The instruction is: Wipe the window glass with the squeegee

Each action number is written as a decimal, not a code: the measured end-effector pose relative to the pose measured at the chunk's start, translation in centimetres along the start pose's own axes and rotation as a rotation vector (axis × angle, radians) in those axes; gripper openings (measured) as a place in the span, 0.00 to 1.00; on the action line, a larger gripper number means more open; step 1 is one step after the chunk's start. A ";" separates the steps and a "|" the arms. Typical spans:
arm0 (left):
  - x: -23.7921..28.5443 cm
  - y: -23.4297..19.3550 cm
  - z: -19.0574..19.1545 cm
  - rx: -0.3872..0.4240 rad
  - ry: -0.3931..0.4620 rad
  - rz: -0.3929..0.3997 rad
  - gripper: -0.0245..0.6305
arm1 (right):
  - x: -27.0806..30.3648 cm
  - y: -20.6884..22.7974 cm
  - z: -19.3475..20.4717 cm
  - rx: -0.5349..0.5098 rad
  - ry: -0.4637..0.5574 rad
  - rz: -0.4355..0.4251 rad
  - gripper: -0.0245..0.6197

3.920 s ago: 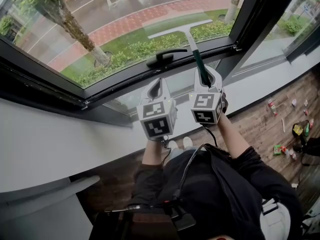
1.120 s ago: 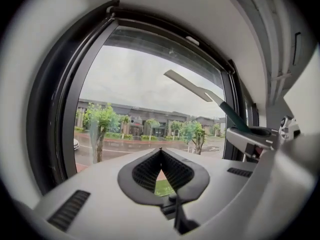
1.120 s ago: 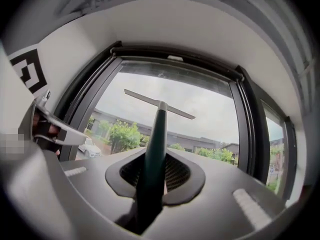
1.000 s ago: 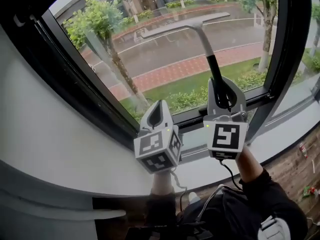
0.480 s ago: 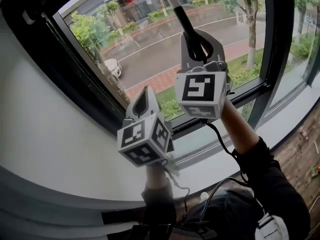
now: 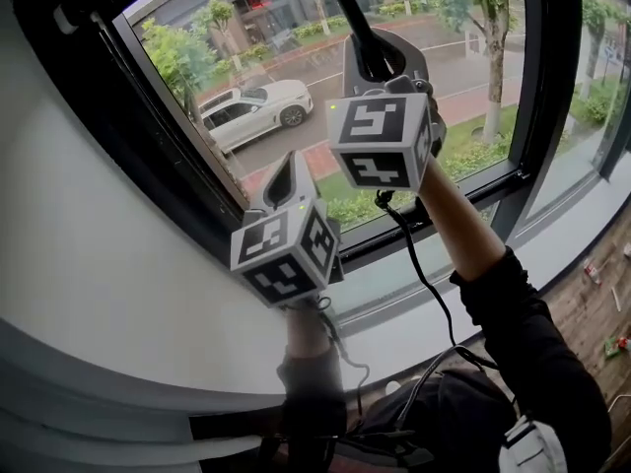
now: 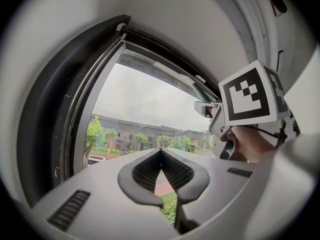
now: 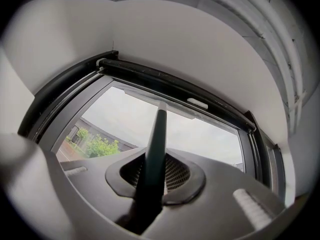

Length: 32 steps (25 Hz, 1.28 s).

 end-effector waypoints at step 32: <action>0.5 0.0 1.6 0.025 -0.026 0.005 0.04 | -0.2 -0.8 3.3 -0.029 -0.083 -0.015 0.13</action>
Point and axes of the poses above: the fingertips, and each gripper's own axes: x forward along the fingers, y to its right, z out of its underside, the point moved 8 cm from there along -x, backward along the fingers, and after that the axes turned 11 degrees about -z, right-handed, at the moved point
